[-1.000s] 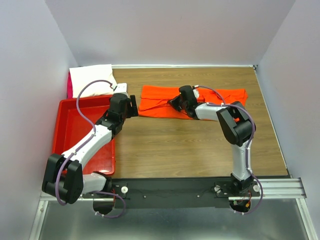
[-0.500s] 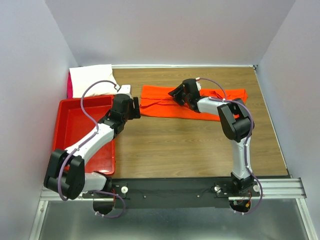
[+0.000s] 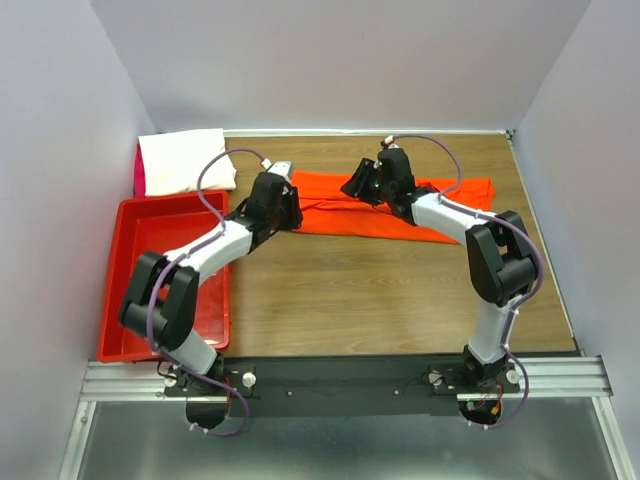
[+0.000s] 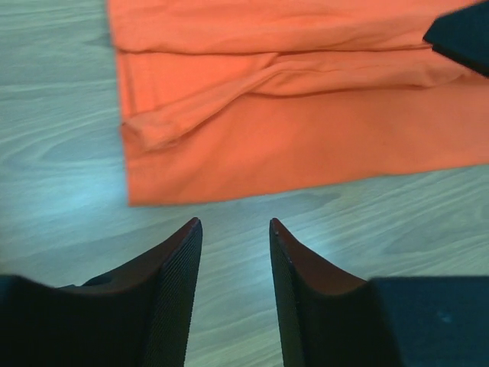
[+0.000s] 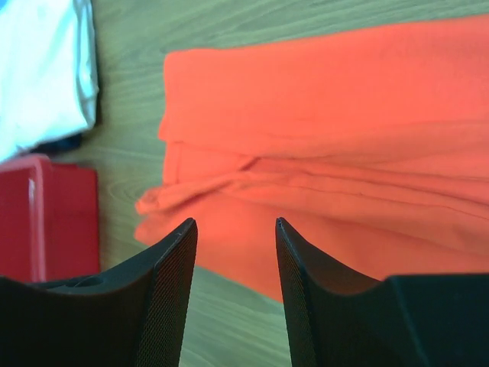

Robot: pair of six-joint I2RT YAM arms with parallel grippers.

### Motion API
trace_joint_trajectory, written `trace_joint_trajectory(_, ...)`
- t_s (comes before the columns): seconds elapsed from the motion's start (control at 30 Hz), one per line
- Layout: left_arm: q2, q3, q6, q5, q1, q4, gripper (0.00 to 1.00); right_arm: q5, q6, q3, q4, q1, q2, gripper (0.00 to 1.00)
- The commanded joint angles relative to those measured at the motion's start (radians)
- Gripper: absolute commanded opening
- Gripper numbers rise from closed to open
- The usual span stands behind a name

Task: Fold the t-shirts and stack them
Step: Fold the tshirt

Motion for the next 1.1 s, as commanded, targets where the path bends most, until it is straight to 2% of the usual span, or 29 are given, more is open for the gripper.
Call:
trace_joint_trajectory(0.0, 0.125, 0.096, -0.032, 0.068, -0.014, -0.003, 0.41, -0.033, -0.129, -0.065, -0.080, 0.000, -0.027, 0.52)
trace_joint_trajectory(0.17, 0.257, 0.193, -0.024, 0.019, -0.016, -0.051, 0.39, -0.070, -0.144, -0.096, -0.083, -0.017, -0.005, 0.51)
trace_joint_trajectory(0.2, 0.291, 0.225, -0.020, -0.027, -0.016, -0.061, 0.38, -0.075, -0.143, -0.100, -0.081, -0.019, -0.002, 0.51)
trace_joint_trajectory(0.57, 0.472, 0.435, 0.033, -0.187, -0.011, -0.175, 0.37, -0.110, -0.158, -0.143, -0.081, -0.034, 0.002, 0.50)
trace_joint_trajectory(0.8, 0.610, 0.623, 0.065, -0.259, 0.021, -0.242, 0.37, -0.118, -0.167, -0.171, -0.081, -0.057, -0.027, 0.50)
trace_joint_trajectory(0.97, 0.604, 0.685, 0.060, -0.278, 0.043, -0.238, 0.42, -0.127, -0.166, -0.195, -0.080, -0.085, -0.054, 0.50)
trace_joint_trajectory(1.07, 0.532, 0.642, 0.043, -0.235, 0.038, -0.229, 0.48, -0.170, -0.156, -0.205, -0.078, -0.117, -0.068, 0.50)
